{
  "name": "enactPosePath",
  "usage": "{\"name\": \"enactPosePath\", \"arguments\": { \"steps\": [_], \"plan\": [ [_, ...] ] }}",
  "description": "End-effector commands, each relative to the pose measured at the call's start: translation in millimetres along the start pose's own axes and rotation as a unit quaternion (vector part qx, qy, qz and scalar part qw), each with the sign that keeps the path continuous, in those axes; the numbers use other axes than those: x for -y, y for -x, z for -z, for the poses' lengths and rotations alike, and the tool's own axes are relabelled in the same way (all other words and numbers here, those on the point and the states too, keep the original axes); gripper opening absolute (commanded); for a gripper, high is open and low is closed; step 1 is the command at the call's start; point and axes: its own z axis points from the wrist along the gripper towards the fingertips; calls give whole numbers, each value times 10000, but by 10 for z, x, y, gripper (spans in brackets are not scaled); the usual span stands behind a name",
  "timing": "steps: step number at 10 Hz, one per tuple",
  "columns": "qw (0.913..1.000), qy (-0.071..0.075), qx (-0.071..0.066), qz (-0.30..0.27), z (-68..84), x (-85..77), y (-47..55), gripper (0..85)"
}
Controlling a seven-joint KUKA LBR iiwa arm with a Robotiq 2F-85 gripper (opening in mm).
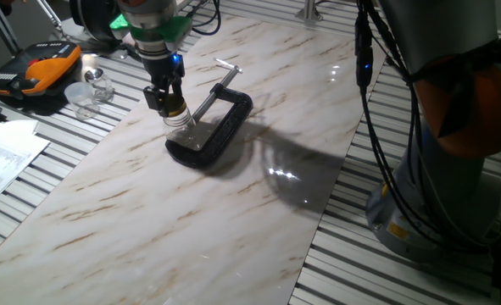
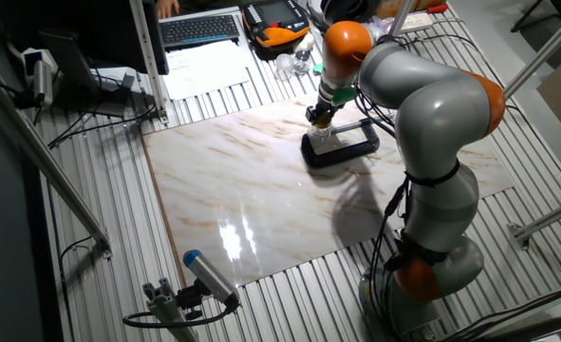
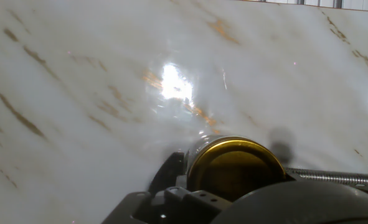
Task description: Screw the lid onto the jar
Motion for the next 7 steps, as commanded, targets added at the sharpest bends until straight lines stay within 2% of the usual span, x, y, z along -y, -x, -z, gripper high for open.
{"name": "enactPosePath", "arguments": {
  "steps": [1,7],
  "plan": [
    [10000,-5,-8,1,-8,-1,1,0],
    [10000,19,-5,16,-77,38,5,0]
  ]
}}
